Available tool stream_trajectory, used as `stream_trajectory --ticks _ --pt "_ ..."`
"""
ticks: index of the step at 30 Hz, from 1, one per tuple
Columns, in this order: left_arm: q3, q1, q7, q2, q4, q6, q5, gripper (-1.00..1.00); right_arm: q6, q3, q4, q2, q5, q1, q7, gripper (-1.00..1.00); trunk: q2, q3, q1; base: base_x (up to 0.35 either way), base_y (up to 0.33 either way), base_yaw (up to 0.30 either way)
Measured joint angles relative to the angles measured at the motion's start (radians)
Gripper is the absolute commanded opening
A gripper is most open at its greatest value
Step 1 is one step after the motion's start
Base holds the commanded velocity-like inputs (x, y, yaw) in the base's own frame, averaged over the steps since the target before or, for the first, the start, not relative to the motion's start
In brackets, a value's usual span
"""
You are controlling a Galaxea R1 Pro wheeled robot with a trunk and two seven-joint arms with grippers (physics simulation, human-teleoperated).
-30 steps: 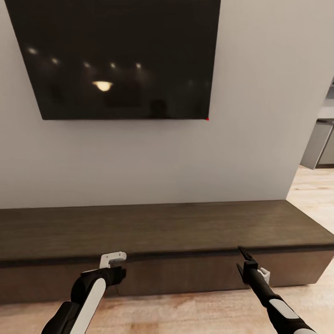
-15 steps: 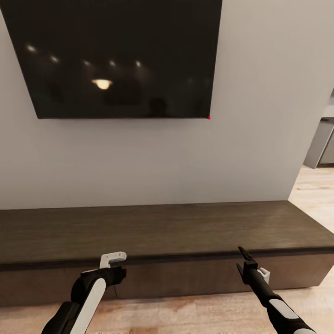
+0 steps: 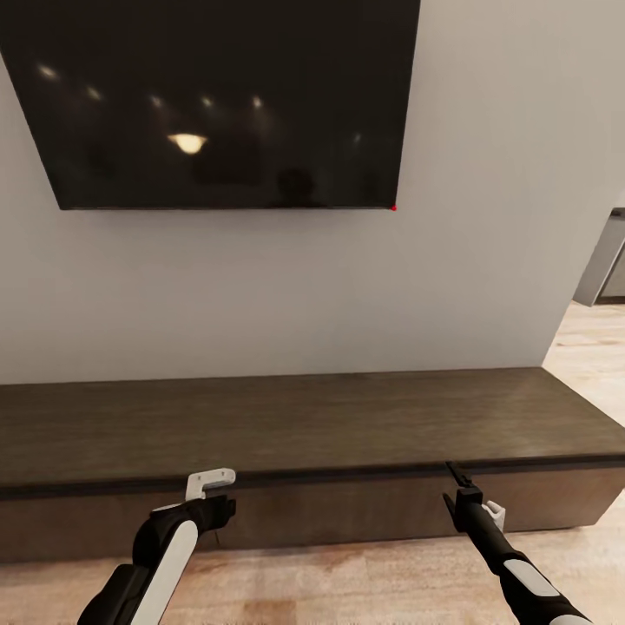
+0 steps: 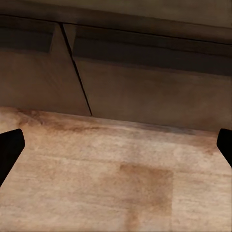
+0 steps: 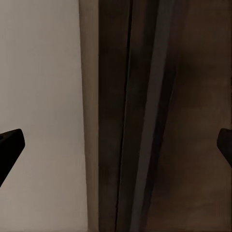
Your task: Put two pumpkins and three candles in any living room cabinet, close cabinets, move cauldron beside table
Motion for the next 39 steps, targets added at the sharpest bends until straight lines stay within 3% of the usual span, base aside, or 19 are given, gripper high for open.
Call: stream_trajectory --ticks 6,20,25,27,33,39 --pt "-0.002 0.000 0.000 0.000 0.000 -0.001 0.000 1.00 0.000 0.000 0.000 0.000 -0.001 0.000 0.000 1.00 -0.001 -0.011 0.001 0.000 0.000 0.000" --pt "-0.026 0.006 -0.012 0.000 -0.018 0.007 0.006 1.00 -0.001 0.000 0.000 0.000 0.000 0.000 0.000 1.00 -0.001 -0.012 0.001 0.000 0.000 0.000" --pt "-0.112 0.010 -0.107 0.001 -0.057 0.093 0.011 1.00 -0.001 0.000 0.000 0.000 0.000 0.000 0.000 1.00 -0.001 -0.012 0.001 0.000 0.000 0.000" --pt "-0.129 0.010 -0.158 0.003 -0.067 0.122 0.010 1.00 -0.001 0.000 0.000 0.000 0.000 0.000 0.000 1.00 -0.001 -0.012 0.001 0.000 0.000 0.000" --pt "-0.148 0.011 -0.253 0.009 -0.075 0.161 0.009 1.00 -0.001 0.000 0.000 0.000 0.000 0.000 0.000 1.00 -0.001 -0.012 0.001 0.000 0.000 0.000" --pt "-0.151 0.011 -0.274 0.010 -0.077 0.180 0.009 1.00 -0.002 0.000 0.000 0.000 0.000 0.000 0.000 1.00 -0.001 -0.012 0.001 0.000 0.000 0.000"
